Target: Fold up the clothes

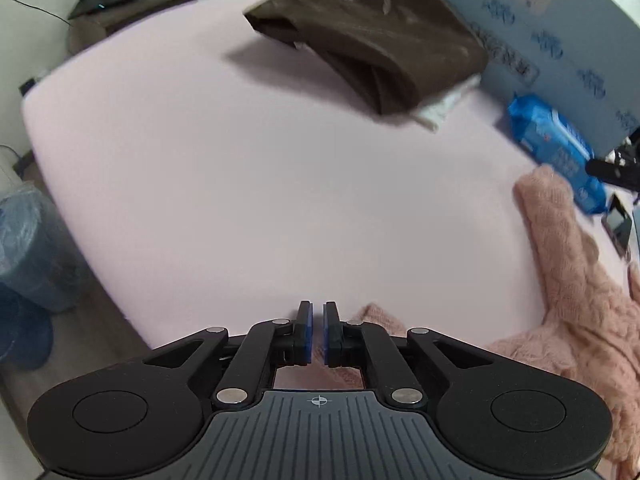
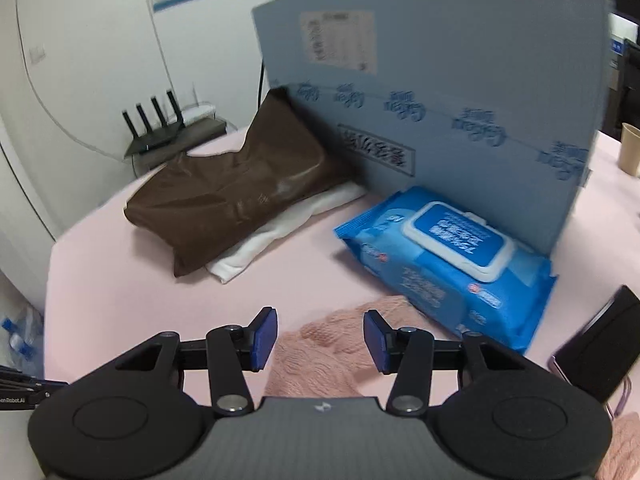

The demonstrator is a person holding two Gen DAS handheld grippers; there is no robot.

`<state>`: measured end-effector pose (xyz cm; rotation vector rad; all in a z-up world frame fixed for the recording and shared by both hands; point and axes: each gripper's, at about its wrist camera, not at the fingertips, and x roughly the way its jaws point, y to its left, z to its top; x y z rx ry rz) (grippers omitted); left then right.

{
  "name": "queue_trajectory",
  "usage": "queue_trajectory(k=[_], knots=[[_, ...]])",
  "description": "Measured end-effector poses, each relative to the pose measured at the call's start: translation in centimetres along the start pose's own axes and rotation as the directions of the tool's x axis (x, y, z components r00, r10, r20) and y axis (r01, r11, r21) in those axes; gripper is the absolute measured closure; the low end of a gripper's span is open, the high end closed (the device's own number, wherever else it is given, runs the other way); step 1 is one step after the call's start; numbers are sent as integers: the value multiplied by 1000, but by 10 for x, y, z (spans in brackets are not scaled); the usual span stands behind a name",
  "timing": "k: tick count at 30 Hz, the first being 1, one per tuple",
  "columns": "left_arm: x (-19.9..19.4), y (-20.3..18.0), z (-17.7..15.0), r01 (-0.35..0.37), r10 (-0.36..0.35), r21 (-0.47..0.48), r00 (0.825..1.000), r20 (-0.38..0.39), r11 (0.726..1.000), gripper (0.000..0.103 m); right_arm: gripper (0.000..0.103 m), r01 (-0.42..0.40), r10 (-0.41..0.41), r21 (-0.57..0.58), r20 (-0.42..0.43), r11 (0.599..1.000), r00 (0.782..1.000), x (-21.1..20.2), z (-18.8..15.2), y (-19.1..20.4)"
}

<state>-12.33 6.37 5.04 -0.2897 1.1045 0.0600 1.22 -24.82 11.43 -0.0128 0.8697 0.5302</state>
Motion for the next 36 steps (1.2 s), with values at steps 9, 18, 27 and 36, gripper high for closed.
queue_trajectory(k=[9, 18, 27, 36], knots=[[-6, -42, -17, 5, 13, 321, 998, -54, 947, 78, 47, 160, -189, -188, -145, 969, 971, 64, 7, 43], [-9, -71, -50, -49, 21, 611, 998, 54, 790, 101, 89, 210, -216, -54, -169, 976, 962, 71, -15, 12], [-11, -20, -2, 168, -197, 308, 978, 65, 936, 100, 96, -310, 298, 259, 86, 915, 951, 24, 0, -13], [8, -8, 20, 56, -79, 252, 994, 79, 966, 100, 54, -38, 62, 320, -65, 947, 996, 64, 5, -37]])
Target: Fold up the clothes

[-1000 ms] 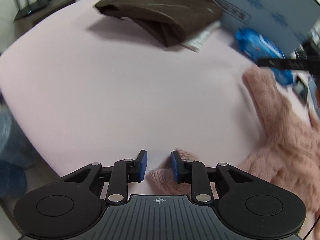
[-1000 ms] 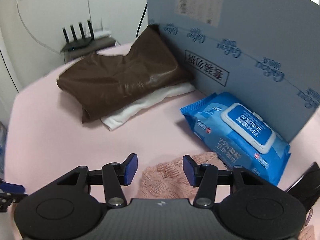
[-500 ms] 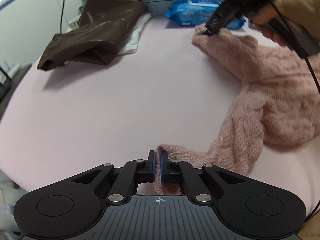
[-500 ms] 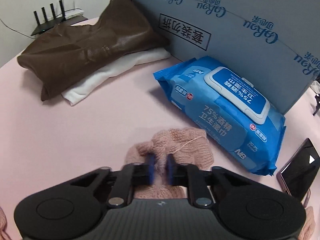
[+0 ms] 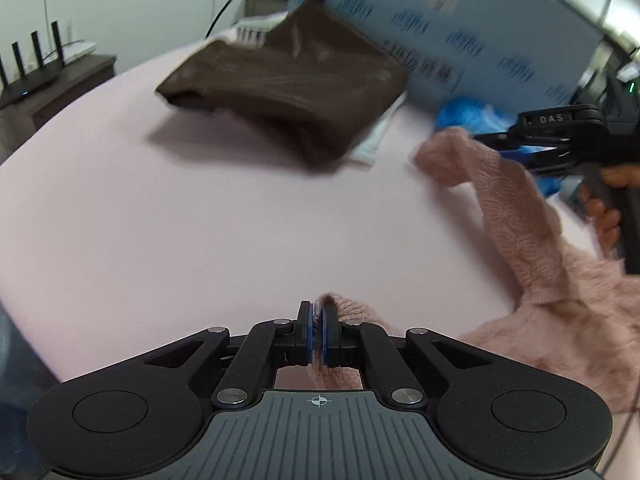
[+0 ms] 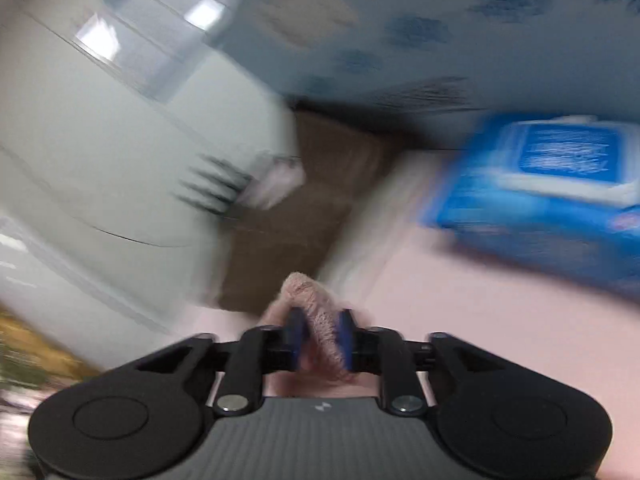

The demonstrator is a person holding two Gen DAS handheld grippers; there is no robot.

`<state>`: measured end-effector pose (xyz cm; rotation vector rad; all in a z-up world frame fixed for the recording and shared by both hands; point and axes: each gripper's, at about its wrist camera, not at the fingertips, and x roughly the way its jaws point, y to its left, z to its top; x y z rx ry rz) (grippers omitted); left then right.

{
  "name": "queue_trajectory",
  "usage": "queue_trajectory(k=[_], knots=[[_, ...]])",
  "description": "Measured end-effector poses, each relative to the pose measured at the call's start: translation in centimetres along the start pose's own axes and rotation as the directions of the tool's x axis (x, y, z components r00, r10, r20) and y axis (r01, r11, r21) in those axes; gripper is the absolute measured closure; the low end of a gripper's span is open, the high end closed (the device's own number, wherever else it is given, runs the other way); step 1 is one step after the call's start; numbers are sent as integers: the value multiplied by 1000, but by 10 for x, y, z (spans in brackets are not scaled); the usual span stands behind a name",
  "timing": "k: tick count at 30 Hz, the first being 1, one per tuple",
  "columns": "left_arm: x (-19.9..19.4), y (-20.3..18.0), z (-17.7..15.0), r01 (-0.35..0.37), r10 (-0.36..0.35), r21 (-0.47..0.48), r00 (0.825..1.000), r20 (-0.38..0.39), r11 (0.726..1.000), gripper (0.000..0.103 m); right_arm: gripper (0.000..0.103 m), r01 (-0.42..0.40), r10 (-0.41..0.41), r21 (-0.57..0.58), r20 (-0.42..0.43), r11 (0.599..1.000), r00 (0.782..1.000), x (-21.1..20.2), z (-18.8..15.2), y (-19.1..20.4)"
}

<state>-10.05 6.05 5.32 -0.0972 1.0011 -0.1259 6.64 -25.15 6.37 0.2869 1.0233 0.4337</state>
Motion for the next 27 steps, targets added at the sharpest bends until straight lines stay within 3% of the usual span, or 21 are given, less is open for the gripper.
queue_trajectory(k=[1, 5, 6, 10, 13, 14, 16, 17, 19, 20, 21, 22, 23, 24, 25, 26, 27], knots=[[0, 1, -2, 11, -11, 2, 1000, 4, 1000, 100, 54, 118, -117, -70, 14, 991, 993, -1, -1, 4], [-1, 1, -7, 1, -1, 12, 1000, 26, 1000, 99, 54, 346, -325, -211, 129, 914, 937, -20, -8, 27], [2, 2, -6, -5, 5, 5, 1000, 24, 1000, 99, 54, 358, -331, -242, 148, 902, 932, -24, -10, 33], [7, -2, 0, -26, 25, 21, 999, 23, 999, 99, 51, 270, -247, -266, 118, 925, 962, -14, 0, 46], [17, -8, 5, -51, 51, 70, 999, 0, 996, 99, 40, 278, -276, -302, 50, 912, 960, 16, 11, 59], [16, -9, 6, -48, 48, 75, 999, 2, 996, 99, 42, 306, -319, -330, 14, 893, 948, 30, 13, 61], [12, -9, 6, -30, 29, 70, 999, 12, 997, 98, 68, 322, -357, -367, -30, 873, 934, 45, 14, 62], [7, -6, 7, -15, 14, 54, 1000, 28, 998, 98, 94, 271, -306, -351, -46, 896, 951, 42, 14, 62], [2, 0, 7, 2, -3, 22, 999, 50, 1000, 98, 94, 149, -178, -313, -64, 938, 982, 34, 18, 61], [2, 3, 7, 9, -9, 10, 999, 51, 1000, 98, 95, 4, -26, -290, -74, 957, 997, 25, 21, 61], [3, 4, 7, 13, -13, 2, 999, 51, 1000, 98, 95, -147, 131, -256, -82, 955, 988, 17, 23, 60], [3, 6, 7, 17, -17, -4, 999, 51, 1000, 98, 95, -321, 311, -205, -79, 925, 947, 8, 26, 57], [4, 7, 7, 23, -22, -8, 998, 51, 1000, 98, 95, -443, 438, -153, -70, 883, 896, 4, 29, 53], [5, 7, 7, 26, -25, -9, 998, 49, 1000, 98, 95, -507, 505, -101, -51, 856, 862, 3, 32, 48], [6, 7, 7, 26, -26, -9, 999, 47, 1000, 98, 95, -537, 536, -52, -29, 842, 844, 7, 34, 43], [7, 7, 7, 24, -24, -6, 999, 46, 1000, 98, 92, -525, 525, -25, -23, 851, 851, 13, 35, 38], [8, 7, 8, 20, -20, 1, 999, 44, 1000, 98, 82, -444, 443, -48, -33, 895, 896, 19, 34, 38]])
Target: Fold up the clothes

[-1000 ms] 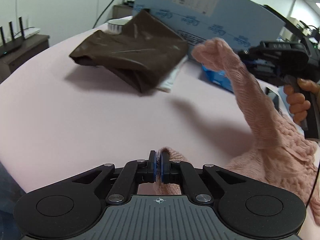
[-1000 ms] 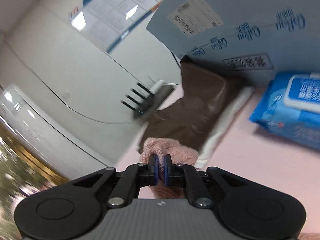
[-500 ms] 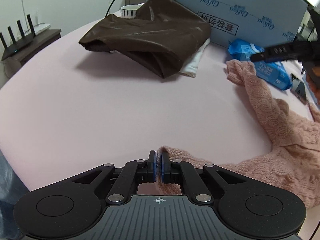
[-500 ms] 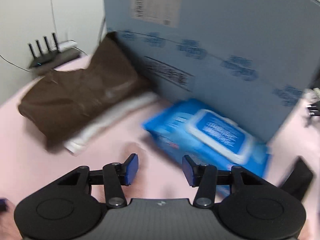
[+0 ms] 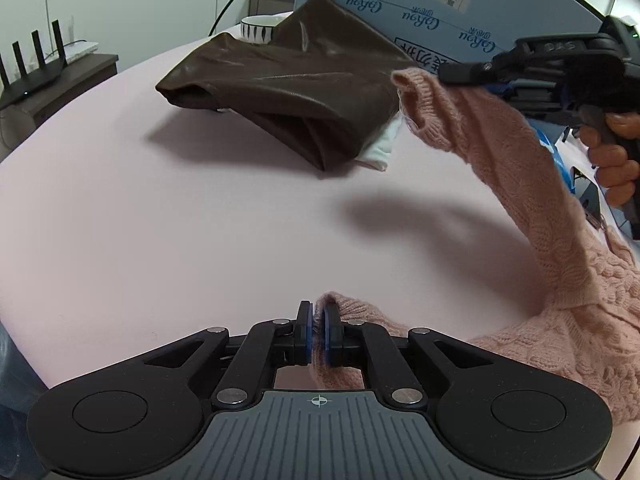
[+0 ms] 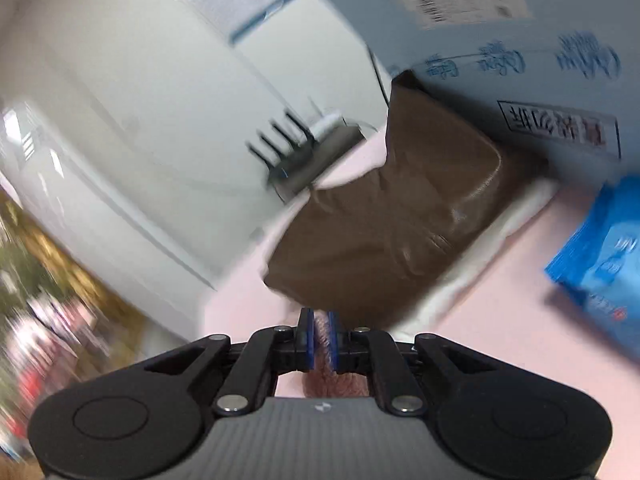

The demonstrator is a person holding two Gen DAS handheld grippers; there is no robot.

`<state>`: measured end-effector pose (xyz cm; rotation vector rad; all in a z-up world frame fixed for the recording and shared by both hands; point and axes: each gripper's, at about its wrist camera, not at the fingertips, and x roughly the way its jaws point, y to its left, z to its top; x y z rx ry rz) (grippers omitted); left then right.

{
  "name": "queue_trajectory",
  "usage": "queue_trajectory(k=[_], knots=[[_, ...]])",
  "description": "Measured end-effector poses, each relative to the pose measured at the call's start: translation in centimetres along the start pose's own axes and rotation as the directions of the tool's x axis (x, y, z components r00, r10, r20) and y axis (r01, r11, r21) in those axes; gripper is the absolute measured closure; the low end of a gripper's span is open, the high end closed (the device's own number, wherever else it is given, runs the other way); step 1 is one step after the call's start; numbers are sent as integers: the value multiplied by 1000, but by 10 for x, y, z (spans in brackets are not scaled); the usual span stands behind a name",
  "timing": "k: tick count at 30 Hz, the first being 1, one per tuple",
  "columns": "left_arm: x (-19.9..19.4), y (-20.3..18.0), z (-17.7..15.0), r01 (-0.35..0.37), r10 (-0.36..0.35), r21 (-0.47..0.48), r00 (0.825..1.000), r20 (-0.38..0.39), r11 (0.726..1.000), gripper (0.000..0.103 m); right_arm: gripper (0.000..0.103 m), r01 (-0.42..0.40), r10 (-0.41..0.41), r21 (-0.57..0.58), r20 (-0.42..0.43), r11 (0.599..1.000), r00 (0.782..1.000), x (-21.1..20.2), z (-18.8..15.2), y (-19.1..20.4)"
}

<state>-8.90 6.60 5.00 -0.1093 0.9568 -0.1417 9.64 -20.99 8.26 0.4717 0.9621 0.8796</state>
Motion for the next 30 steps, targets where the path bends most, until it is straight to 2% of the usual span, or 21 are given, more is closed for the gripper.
queue_trajectory(k=[1, 2, 3, 5, 7, 8, 9, 11, 12, 13, 14, 15, 17, 18, 20, 22, 23, 25, 27, 28, 30], knots=[[1, 0, 1, -4, 4, 6, 1000, -2, 1000, 98, 77, 117, -118, -36, -15, 992, 993, 6, -1, -1], [2, 0, 1, -6, 6, 11, 1000, -5, 1000, 98, 66, 282, -287, -131, -17, 950, 958, 13, -3, 4], [2, 1, 2, -9, 9, 13, 1000, -9, 1000, 97, 55, 369, -376, -212, 7, 905, 926, 14, -5, 11], [3, 2, 2, -13, 13, 16, 1000, -15, 1000, 97, 53, 476, -476, -325, 85, 817, 875, 8, -8, 27], [-2, 4, 3, -20, 20, 17, 1000, 8, 1000, 96, 53, 580, -553, -369, 187, 727, 812, -5, -11, 40], [-8, 5, 3, -25, 25, 16, 999, 31, 1000, 96, 56, 617, -572, -371, 236, 695, 786, -17, -13, 49], [-14, 6, 3, -27, 26, 13, 998, 53, 1000, 96, 61, 592, -541, -363, 242, 720, 806, -30, -17, 57], [-22, 6, 2, -24, 23, 14, 996, 82, 1000, 95, 69, 418, -397, -349, 133, 839, 908, -46, -34, 65], [-27, 5, 1, -19, 17, 21, 995, 98, 1000, 95, 71, 342, -338, -377, 79, 861, 938, -47, -48, 69], [-29, 4, 1, -17, 14, 31, 995, 103, 999, 95, 72, 325, -338, -425, 47, 845, 940, -39, -63, 74], [-26, 1, 1, -30, 25, 60, 996, 89, 998, 95, 72, 326, -359, -477, 23, 816, 933, -29, -77, 78], [-18, -3, 1, -59, 53, 104, 997, 62, 993, 94, 77, 358, -408, -474, -4, 805, 913, -18, -82, 71], [4, -6, -2, -130, 134, 163, 991, -15, 978, 92, 89, 446, -518, -429, -63, 786, 853, 4, -87, 47], [9, -3, -2, -141, 147, 155, 989, -28, 978, 92, 88, 488, -550, -392, -58, 780, 833, 6, -86, 36], [-3, 7, 1, -91, 92, 85, 996, -8, 992, 92, 83, 551, -587, -292, -47, 782, 809, 2, -77, 17], [-15, 21, 2, -6, 5, 8, 1000, 18, 1000, 88, 76, 545, -584, -301, -53, 783, 810, -4, -72, 25], [-17, 29, 2, 25, -25, -39, 1000, 17, 999, 86, 70, 554, -597, -339, -29, 760, 802, -8, -69, 36], [-21, 48, 3, 85, -83, -152, 996, 20, 985, 86, 67, 591, -622, -406, 69, 697, 780, -12, -65, 66], [-27, 56, 1, 39, -29, -192, 998, 54, 981, 86, 67, 631, -625, -466, 194, 620, 756, -8, -62, 99], [-30, 59, 1, 23, -9, -199, 998, 70, 980, 86, 67, 611, -601, -503, 207, 611, 772, 1, -61, 110], [-39, 52, 1, 64, -46, -165, 993, 110, 984, 86, 66, 544, -542, -577, 198, 609, 817, 23, -59, 129]])
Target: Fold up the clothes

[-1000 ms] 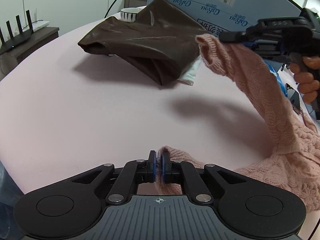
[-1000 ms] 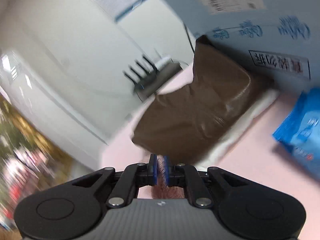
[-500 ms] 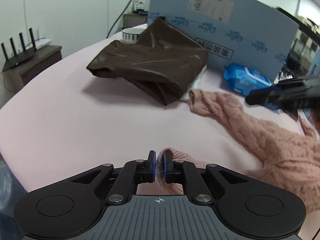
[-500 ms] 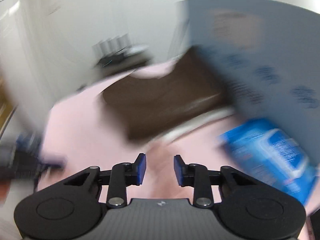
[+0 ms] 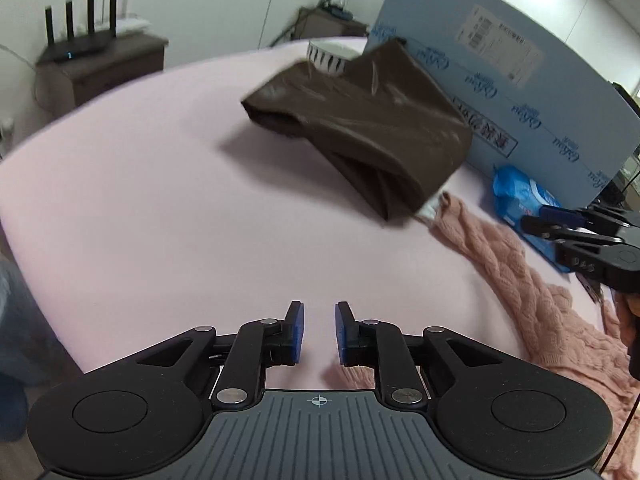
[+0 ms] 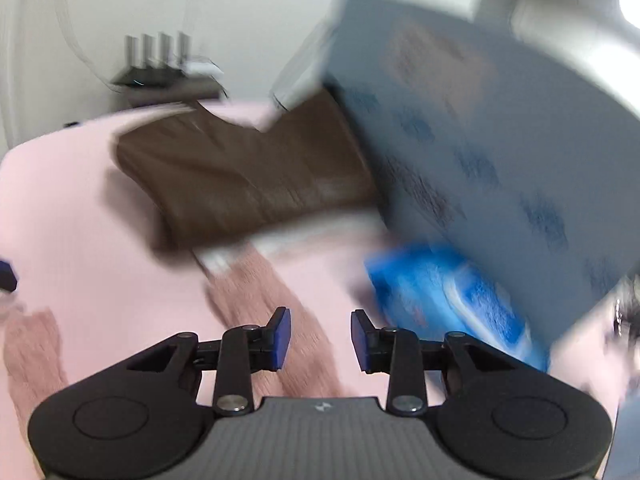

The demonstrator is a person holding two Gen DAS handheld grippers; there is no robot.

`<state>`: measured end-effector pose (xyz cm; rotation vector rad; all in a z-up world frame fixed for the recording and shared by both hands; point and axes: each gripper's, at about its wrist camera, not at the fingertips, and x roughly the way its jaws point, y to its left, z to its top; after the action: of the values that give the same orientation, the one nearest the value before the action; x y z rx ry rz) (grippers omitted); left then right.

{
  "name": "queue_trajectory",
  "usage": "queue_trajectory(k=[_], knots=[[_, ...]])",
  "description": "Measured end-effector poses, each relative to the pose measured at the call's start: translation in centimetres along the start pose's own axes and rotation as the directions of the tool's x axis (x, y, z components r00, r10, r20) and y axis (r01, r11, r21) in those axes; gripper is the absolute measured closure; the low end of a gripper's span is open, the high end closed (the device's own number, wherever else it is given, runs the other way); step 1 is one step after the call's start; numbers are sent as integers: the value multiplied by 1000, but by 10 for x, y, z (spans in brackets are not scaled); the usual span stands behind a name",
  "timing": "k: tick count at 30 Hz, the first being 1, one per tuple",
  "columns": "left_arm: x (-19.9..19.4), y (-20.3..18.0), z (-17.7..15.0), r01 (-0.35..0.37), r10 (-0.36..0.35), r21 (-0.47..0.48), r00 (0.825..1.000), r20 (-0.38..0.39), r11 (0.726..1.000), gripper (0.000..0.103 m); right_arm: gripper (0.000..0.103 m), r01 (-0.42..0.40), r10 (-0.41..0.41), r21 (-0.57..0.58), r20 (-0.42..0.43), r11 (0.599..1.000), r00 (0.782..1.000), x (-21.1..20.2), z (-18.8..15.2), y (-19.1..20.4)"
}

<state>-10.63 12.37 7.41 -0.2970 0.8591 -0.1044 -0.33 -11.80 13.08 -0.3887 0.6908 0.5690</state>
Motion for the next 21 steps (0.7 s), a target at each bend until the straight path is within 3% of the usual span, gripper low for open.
queue_trajectory(k=[2, 4, 6, 7, 8, 10, 11, 13, 15, 16, 19, 20, 21], knots=[[-2, -11, -1, 39, -39, 42, 999, -3, 998, 86, 65, -19, 17, -55, -35, 998, 999, 23, -15, 7], [9, -32, -7, 45, -38, 120, 998, -59, 992, 86, 67, -21, 13, -84, -87, 996, 996, 48, -19, 13], [26, -43, -17, 54, -36, 139, 991, -132, 989, 86, 85, -26, 14, -91, -124, 996, 992, 67, -21, 15], [31, -45, -21, 54, -33, 136, 987, -157, 989, 86, 88, -37, 26, -83, -134, 996, 991, 70, -20, 14], [35, -44, -25, 48, -27, 127, 986, -167, 991, 86, 95, -64, 57, -47, -146, 997, 988, 71, -15, 9], [39, -42, -31, 43, -23, 111, 984, -176, 993, 86, 96, -179, 195, 152, -97, 972, 976, 63, -7, -12], [40, -40, -31, 50, -30, 110, 984, -177, 993, 86, 96, -241, 264, 255, -56, 936, 963, 59, -3, -23], [40, -38, -31, 63, -43, 104, 982, -182, 993, 86, 96, -339, 351, 498, 72, 799, 934, 58, -2, -44], [42, -36, -28, 69, -50, 93, 980, -191, 993, 86, 90, -361, 385, 641, 109, 677, 916, 72, -12, -51], [41, -37, -29, 71, -50, 101, 980, -193, 992, 86, 87, -346, 389, 654, 85, 673, 917, 78, -14, -48], [35, -36, -29, 79, -51, 135, 978, -200, 988, 86, 70, -285, 343, 490, -31, 824, 939, 82, -13, -15], [32, -33, -29, 73, -43, 144, 978, -203, 987, 86, 53, -289, 330, 450, -15, 845, 944, 71, -10, -11], [28, -30, -29, 62, -30, 154, 979, -203, 986, 86, 46, -306, 330, 449, 25, 840, 944, 58, -7, -15]])
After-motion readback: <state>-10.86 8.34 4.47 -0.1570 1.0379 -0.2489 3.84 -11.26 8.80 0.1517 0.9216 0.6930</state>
